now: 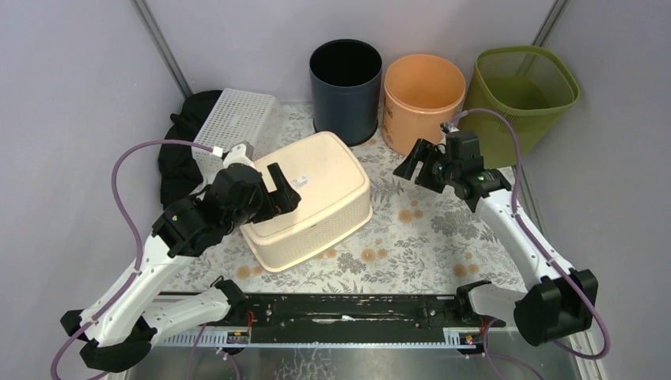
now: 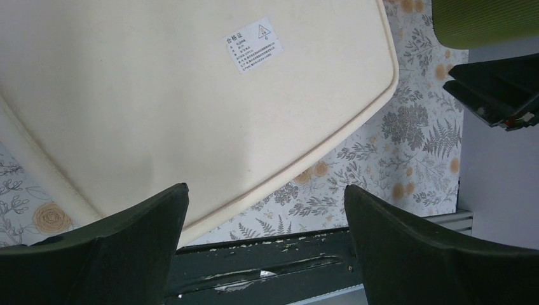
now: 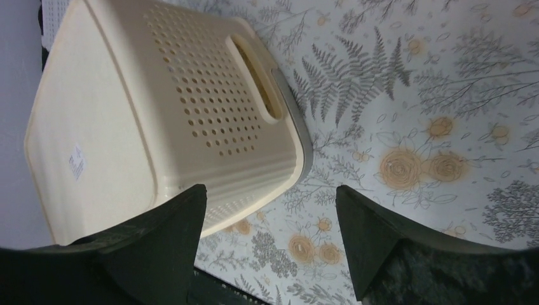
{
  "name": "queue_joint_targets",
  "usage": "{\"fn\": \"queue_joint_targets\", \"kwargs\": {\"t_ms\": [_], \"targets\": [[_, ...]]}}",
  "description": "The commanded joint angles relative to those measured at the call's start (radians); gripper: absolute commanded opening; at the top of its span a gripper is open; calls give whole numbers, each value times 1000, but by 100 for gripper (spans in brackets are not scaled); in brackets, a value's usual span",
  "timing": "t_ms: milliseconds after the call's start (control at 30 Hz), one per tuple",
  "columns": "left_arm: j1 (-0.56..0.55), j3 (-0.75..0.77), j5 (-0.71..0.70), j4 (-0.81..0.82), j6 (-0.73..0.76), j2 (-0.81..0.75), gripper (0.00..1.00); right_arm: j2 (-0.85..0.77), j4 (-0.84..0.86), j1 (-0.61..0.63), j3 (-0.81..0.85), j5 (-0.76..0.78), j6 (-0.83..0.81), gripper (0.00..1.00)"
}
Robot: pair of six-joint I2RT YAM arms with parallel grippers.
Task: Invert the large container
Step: Move the container to the center of the board.
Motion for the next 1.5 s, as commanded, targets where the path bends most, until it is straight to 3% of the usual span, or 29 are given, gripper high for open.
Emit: {"fn": "queue_joint_targets", "kwargs": {"t_ms": [0, 333, 567, 733, 900, 1000, 1467], "targets": [[-3, -14, 1, 40, 20, -9, 100, 53, 162, -14, -32, -190, 13, 81], [-3, -38, 15, 45, 19, -27, 100, 191, 337, -13, -102, -319, 34, 78], [-2, -59, 28, 65, 17, -20, 100, 171, 427, -9, -231, -389, 56, 77], [-3, -63, 35, 75, 19, -5, 100, 168, 436, -5, -255, -360, 50, 77], [-4, -67, 36, 74, 22, -4, 100, 202, 416, -6, -200, -321, 47, 85], [-2, -76, 38, 75, 18, -11, 100, 223, 420, -5, -175, -318, 57, 100], [-3, -101, 49, 94, 16, -4, 100, 348, 515, -5, -110, -348, 83, 99]]}}
